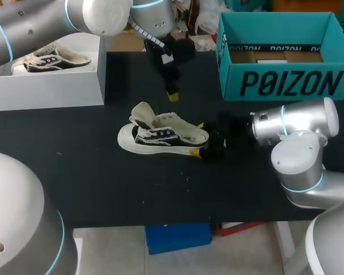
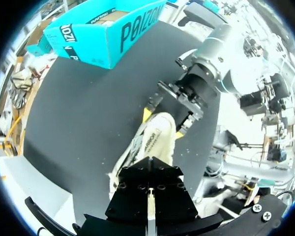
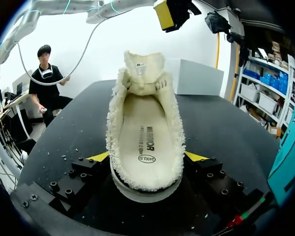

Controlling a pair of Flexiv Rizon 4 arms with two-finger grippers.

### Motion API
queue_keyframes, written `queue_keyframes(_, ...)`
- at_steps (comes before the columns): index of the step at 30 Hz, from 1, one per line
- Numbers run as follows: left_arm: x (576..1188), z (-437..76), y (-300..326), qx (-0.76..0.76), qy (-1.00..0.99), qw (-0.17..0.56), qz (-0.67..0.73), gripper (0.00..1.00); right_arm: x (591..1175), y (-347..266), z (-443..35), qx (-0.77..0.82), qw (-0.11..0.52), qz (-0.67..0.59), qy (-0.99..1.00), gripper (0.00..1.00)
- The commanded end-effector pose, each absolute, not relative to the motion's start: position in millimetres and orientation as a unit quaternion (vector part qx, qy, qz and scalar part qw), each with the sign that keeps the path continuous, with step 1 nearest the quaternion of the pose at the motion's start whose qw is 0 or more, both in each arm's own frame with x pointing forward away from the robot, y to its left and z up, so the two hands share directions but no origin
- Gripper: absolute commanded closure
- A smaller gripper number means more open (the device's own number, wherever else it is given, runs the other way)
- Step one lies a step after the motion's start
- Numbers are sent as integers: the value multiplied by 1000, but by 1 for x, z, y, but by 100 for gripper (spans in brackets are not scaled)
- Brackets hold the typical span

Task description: Take the shoe out of the shoebox, open the shoe tongue, remove and reinsert the insole, then place the shoe into the shoebox

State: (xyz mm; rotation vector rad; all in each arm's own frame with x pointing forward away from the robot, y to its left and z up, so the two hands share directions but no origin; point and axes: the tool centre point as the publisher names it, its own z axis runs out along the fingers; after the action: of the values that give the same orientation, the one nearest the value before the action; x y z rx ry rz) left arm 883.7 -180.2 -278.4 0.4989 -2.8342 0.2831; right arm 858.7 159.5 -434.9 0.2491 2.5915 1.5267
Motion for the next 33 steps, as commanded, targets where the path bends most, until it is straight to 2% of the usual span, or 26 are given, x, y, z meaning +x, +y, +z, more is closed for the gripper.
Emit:
queue_keyframes(1, 887, -282, -176, 24, -977, 161, 140, 100, 860, 160, -437, 83, 62, 504, 857, 100)
queue_keyframes(22, 866, -309, -174, -50, -985, 148, 78, 100, 860, 160, -437, 83, 62, 504, 857, 100)
queue_keyframes(33, 866, -333, -169, -45, -980, 172, 84, 100, 860, 160, -437, 83, 62, 504, 857, 100)
